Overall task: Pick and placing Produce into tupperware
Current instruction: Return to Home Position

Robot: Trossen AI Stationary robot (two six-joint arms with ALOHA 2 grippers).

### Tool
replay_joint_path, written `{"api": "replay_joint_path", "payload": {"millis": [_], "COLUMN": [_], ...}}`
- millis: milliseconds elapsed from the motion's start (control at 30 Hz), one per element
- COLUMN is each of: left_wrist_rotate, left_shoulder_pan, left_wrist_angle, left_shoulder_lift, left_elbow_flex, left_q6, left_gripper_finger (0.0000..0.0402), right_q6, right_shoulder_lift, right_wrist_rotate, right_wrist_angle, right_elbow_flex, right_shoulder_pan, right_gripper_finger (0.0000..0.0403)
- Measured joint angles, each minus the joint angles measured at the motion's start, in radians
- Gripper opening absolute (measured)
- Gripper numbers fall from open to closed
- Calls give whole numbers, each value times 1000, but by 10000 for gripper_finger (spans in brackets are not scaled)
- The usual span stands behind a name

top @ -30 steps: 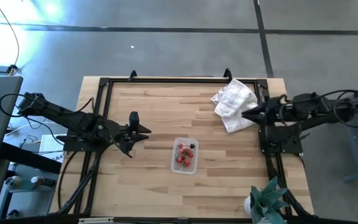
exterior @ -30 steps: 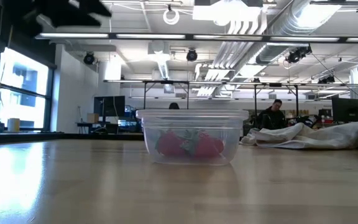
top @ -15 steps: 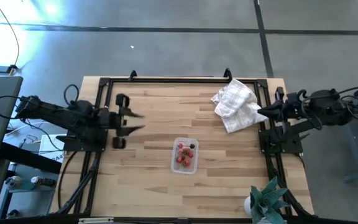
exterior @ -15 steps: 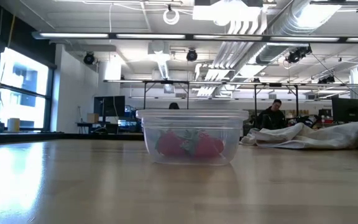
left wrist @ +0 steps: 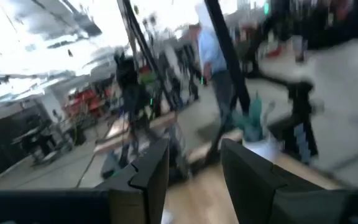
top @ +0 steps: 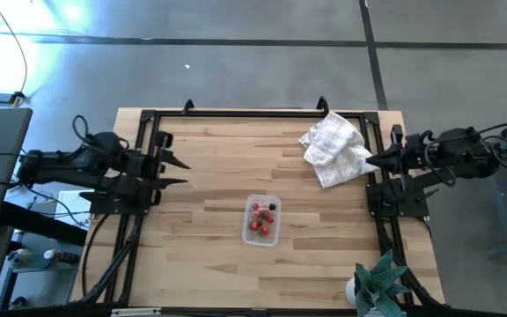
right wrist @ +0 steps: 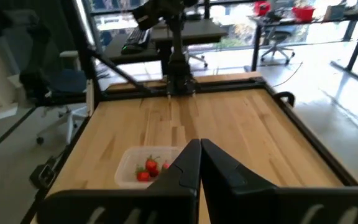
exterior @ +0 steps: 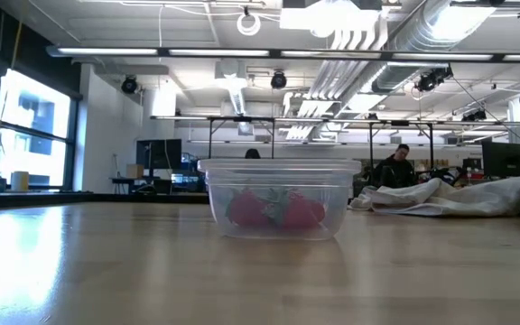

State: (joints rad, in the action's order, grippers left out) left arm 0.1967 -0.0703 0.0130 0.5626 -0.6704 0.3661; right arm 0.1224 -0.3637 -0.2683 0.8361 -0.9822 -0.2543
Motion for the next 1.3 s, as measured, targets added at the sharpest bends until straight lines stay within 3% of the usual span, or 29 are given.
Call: {"api": "replay_joint_path", "payload": {"millis": [133,300,633,767,867,1133,1300], "left_wrist_rotate": [-17,-76,-147,-175,-190,-187,-105], "left_shoulder_pan": [-34,-34,-34,-34,-34,-35,-34], "left_wrist_angle": [-159,-237,-392,-341,-275,-148,130], "left_shoulder_lift": [-112,-239,-338,-440,-554,-521,-524], "left_elbow_flex": [0,0,3,62,147,267,402], "left_q6": [31,73,48,47,31,-11,-12], "left_gripper_finger": [136,136,136,136,136,136,136], "right_q6": [15,16,72,145,166,157,193], "right_shoulder_lift": [10,64,268,361,350,360,359], "right_wrist_rotate": [40,43,38,37,44,73,98], "right_wrist_angle": [24,37,34,4,-2,-118,-136], "right_elbow_flex": [0,0,92,206,243,284,308], "right_shoulder_pan": [0,0,0,0,0,-3,-3], "right_gripper_finger": [0,0,0,0,0,0,0]}}
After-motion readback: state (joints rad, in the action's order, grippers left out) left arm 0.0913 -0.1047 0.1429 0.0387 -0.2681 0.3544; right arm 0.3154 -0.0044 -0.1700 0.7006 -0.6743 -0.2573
